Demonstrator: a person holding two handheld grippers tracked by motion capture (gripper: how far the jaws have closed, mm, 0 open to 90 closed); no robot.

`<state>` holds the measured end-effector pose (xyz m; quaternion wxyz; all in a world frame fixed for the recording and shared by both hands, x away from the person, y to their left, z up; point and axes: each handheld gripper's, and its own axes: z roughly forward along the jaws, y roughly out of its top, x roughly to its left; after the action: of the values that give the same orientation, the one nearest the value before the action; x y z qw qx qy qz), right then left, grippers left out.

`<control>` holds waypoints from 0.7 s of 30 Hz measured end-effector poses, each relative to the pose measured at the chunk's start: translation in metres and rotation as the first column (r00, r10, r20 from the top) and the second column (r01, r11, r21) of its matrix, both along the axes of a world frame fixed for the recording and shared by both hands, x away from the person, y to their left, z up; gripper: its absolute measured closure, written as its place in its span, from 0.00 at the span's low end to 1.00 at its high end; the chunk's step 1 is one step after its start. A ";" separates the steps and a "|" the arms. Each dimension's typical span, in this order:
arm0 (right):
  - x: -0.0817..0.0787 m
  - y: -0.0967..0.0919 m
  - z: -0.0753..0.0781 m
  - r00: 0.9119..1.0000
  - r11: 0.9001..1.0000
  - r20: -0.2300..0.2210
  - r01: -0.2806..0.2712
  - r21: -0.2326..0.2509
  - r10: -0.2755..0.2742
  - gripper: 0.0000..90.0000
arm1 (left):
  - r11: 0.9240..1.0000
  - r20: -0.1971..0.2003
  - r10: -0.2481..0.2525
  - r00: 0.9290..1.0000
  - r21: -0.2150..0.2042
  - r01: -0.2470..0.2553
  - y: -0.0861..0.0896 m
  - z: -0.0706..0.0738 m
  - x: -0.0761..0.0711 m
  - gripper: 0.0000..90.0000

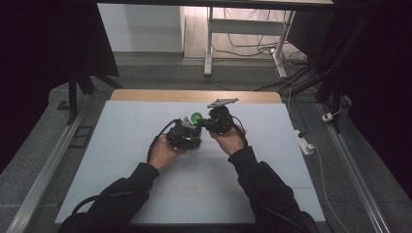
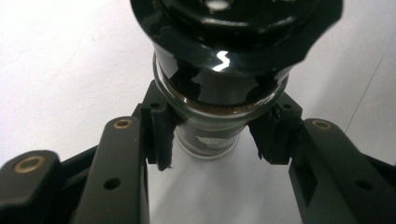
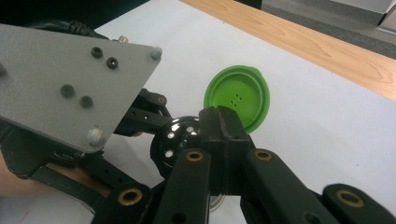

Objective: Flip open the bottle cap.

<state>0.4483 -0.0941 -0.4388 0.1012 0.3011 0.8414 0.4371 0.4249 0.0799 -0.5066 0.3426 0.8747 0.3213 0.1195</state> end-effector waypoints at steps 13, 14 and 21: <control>-0.009 -0.004 0.005 1.000 1.000 0.013 -0.019 -0.001 0.019 0.84 | 0.998 -0.006 -0.016 1.000 0.059 0.017 -0.005 0.000 -0.002 0.42; -0.010 -0.005 0.006 1.000 1.000 0.014 -0.017 -0.002 0.017 0.81 | 0.998 -0.007 -0.014 1.000 0.057 0.015 -0.005 0.001 -0.002 0.39; -0.019 -0.012 0.007 1.000 1.000 0.009 -0.006 -0.005 0.006 0.61 | 1.000 -0.049 -0.025 0.999 -0.017 0.024 0.006 0.008 -0.001 0.24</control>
<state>0.4295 -0.1061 -0.4315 0.1046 0.2962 0.8430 0.4366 0.4239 0.0855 -0.4981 0.3431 0.8785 0.3197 0.0913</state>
